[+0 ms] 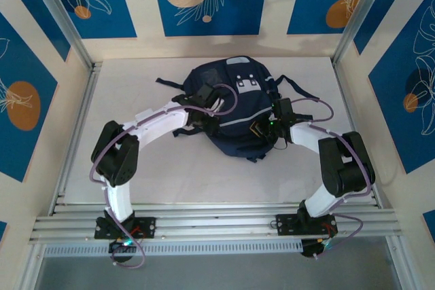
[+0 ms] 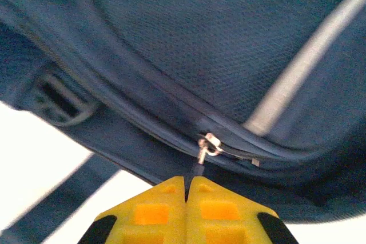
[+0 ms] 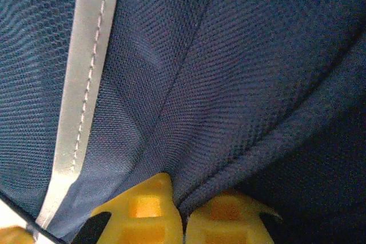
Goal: Pack books, pencil case, and school supplies into a backpack
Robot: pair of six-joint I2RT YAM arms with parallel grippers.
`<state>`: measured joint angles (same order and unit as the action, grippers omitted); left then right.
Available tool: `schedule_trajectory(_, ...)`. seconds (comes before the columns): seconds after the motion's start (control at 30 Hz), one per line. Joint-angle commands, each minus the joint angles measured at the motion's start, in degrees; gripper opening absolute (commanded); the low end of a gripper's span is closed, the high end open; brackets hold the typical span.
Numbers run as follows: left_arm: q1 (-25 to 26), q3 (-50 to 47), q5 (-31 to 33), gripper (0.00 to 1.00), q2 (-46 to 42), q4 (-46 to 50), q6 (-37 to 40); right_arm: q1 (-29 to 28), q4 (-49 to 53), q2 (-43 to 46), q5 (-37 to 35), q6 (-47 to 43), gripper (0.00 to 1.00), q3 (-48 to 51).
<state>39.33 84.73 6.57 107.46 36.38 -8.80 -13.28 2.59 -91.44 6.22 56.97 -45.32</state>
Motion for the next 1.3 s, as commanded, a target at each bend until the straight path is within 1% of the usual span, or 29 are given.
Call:
schedule_trajectory(0.0,-4.9,-1.4,22.2,0.0,0.2,1.0,3.2,1.9,6.8,0.0,-10.5,-3.3,0.0,1.1)
schedule_trajectory(0.03,-5.7,-1.4,24.4,0.0,0.5,-0.7,4.1,2.1,6.8,0.3,-10.4,-3.3,0.0,1.1)
schedule_trajectory(0.1,-7.2,-1.0,26.8,0.0,1.1,-3.7,4.8,2.0,6.9,0.2,-10.0,-3.6,0.0,0.8)
schedule_trajectory(0.2,-8.9,-0.1,27.9,0.0,2.0,-8.0,4.5,1.7,7.1,0.0,-9.2,-4.0,0.0,0.3)
schedule_trajectory(0.37,-9.2,1.0,21.7,0.0,1.8,-9.6,2.1,0.8,5.5,0.3,-4.8,-4.4,0.0,-0.1)
schedule_trajectory(0.47,-9.3,-0.1,19.9,0.0,0.8,-9.4,0.4,-0.3,5.8,1.0,-1.6,-5.0,0.07,-1.4)
schedule_trajectory(0.5,-9.6,-0.9,19.5,0.12,0.4,-9.5,-0.2,-0.8,5.9,1.6,-0.5,-5.2,0.1,-1.8)
schedule_trajectory(0.53,-10.0,-1.6,19.0,0.26,0.0,-9.3,-1.0,-1.3,6.3,2.4,0.4,-5.5,0.13,-2.2)
schedule_trajectory(0.57,-10.5,-2.2,18.4,0.35,-0.4,-9.0,-1.8,-1.8,6.7,3.2,1.2,-6.0,0.18,-2.6)
schedule_trajectory(0.63,-12.2,-4.0,16.5,0.54,-1.3,-8.7,-4.2,-3.4,8.4,5.3,2.3,-7.1,0.31,-3.6)
schedule_trajectory(0.67,-13.1,-4.8,15.8,0.61,-1.7,-8.7,-5.4,-4.1,9.2,6.2,2.5,-7.8,0.38,-4.0)
schedule_trajectory(0.73,-15.5,-6.6,14.3,0.71,-2.5,-8.8,-7.6,-5.6,11.4,8.5,2.5,-9.7,0.56,-4.8)
schedule_trajectory(0.77,-16.4,-7.1,13.6,0.73,-2.8,-8.7,-8.4,-6.3,13.0,9.3,2.1,-10.6,0.64,-5.3)
schedule_trajectory(0.8,-17.7,-7.6,12.8,0.78,-3.1,-8.6,-9.4,-7.1,14.7,10.3,1.6,-11.9,0.7,-6.0)
schedule_trajectory(0.9,-20.7,-8.3,10.5,0.87,-3.3,-8.4,-10.9,-8.8,19.2,12.2,0.4,-14.4,0.86,-7.3)
schedule_trajectory(0.93,-21.8,-8.2,9.9,0.88,-3.2,-8.2,-11.0,-9.1,20.2,12.6,0.5,-14.9,0.88,-7.5)
schedule_trajectory(1.07,-27.1,-7.3,7.5,0.92,-1.8,-8.2,-11.4,-10.1,22.1,14.0,-0.3,-15.5,0.92,-6.8)
schedule_trajectory(1.13,-30.4,-6.4,4.9,0.93,-0.6,-8.2,-11.6,-10.4,22.0,14.6,-0.5,-15.3,0.92,-6.1)
schedule_trajectory(1.27,-35.3,-3.3,-0.7,0.93,2.7,-7.8,-10.3,-11.0,21.8,15.9,-1.1,-14.9,0.92,-5.0)
